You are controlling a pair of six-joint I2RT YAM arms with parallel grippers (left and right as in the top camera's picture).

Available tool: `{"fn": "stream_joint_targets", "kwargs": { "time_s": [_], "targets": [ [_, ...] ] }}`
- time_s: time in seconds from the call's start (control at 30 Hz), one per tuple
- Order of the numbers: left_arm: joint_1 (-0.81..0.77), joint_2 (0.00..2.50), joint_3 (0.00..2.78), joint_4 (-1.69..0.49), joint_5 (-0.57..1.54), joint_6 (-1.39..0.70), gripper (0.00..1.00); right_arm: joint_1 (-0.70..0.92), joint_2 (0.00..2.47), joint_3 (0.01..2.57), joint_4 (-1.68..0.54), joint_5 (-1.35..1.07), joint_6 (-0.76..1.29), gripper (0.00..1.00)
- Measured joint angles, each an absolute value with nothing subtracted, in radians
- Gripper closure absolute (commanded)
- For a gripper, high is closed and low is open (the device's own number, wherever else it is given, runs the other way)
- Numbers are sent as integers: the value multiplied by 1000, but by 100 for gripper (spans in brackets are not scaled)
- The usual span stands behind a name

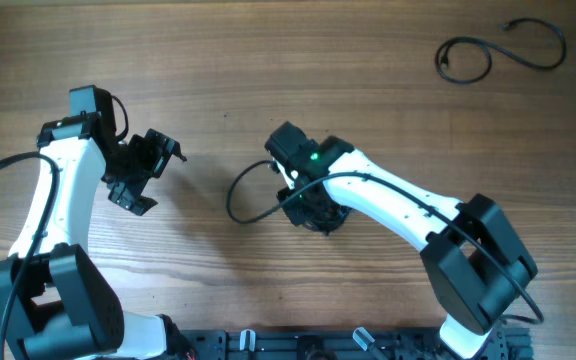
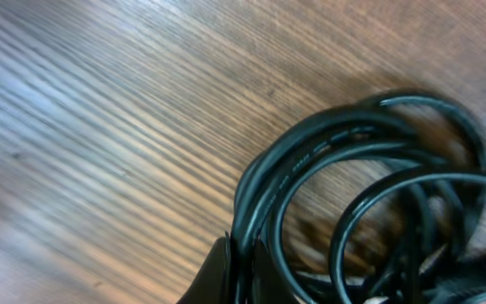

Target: Untangle cables

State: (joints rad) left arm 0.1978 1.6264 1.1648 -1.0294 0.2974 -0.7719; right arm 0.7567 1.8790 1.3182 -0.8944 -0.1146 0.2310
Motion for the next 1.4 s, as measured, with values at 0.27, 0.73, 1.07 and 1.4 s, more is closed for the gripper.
{"fn": "stream_joint_targets", "kwargs": {
  "time_s": [0.27,0.73,1.07,1.4],
  "targets": [
    [198,1626,1165,-1029,297,-772,0,757,1689,1616,-975,-129,299,96],
    [25,1626,1167,-1075,700,-352,0,625,1637,1625,-994,-160,461,96],
    [-132,1626,1168,-909,889,-202,0,614,1637,1625,-1014,-247,467,96],
    [-266,1626,1168,-832,727,-301,95,614,1637,1625,-999,-313,471,96]
  ]
}}
